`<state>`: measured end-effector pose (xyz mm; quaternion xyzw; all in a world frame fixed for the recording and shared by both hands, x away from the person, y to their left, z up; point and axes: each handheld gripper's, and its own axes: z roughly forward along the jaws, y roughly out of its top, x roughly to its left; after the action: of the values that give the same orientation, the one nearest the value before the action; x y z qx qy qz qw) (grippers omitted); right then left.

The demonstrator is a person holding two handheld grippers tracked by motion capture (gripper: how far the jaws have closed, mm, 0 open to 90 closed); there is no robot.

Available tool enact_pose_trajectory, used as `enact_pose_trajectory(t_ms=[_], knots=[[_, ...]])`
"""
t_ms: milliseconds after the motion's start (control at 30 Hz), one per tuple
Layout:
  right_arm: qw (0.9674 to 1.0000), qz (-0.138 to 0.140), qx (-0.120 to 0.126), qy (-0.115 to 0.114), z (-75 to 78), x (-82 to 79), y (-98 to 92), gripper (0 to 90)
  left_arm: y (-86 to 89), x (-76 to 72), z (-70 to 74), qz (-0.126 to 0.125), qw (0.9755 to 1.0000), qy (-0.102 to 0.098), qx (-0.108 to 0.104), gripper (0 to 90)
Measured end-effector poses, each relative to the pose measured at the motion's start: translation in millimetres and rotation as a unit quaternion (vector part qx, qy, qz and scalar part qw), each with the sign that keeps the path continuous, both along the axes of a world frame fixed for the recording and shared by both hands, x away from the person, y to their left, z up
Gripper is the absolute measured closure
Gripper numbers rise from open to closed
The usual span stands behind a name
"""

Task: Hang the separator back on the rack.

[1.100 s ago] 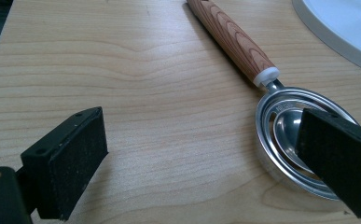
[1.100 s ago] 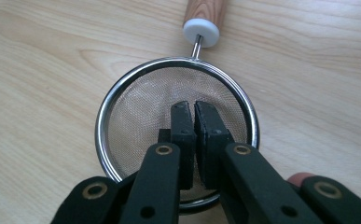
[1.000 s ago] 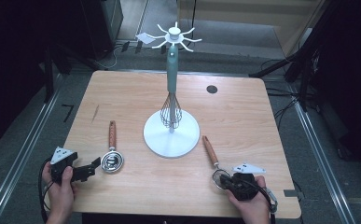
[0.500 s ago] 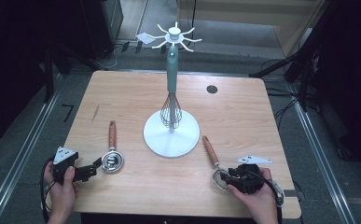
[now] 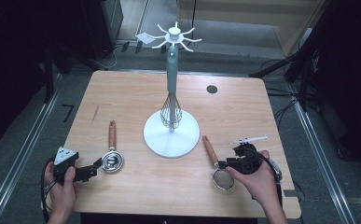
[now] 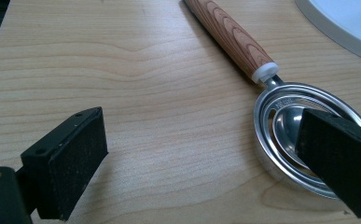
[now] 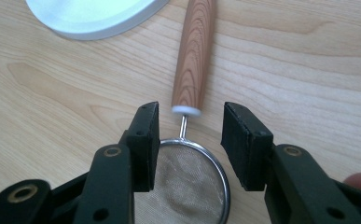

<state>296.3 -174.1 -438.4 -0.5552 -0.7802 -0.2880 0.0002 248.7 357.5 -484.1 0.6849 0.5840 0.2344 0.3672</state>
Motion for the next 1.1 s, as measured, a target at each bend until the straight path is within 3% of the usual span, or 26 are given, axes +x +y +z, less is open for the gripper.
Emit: enact_pose_trajectory(t_ms=[200, 567, 900, 1100], knots=[[0.9997, 0.018, -0.01, 0.015, -2.7, 14.7, 11.4, 63.8, 0.1, -0.1, 0.0, -0.003, 1.0, 0.001, -0.001, 2.4], [0.9968, 0.013, -0.037, 0.07, -10.9, 33.7, 21.2, 63.6, -0.5, -0.4, 0.1, -0.004, 1.0, 0.0, 0.002, 2.4], [0.9922, 0.015, -0.033, 0.119, -20.4, 47.3, 22.4, 62.4, -1.0, -0.4, -0.1, -0.005, 1.0, -0.001, 0.002, 2.5], [0.9888, 0.014, -0.042, 0.143, -26.9, 51.6, 28.7, 67.8, -1.2, -0.6, 0.0, -0.006, 1.0, -0.002, 0.003, 2.4]])
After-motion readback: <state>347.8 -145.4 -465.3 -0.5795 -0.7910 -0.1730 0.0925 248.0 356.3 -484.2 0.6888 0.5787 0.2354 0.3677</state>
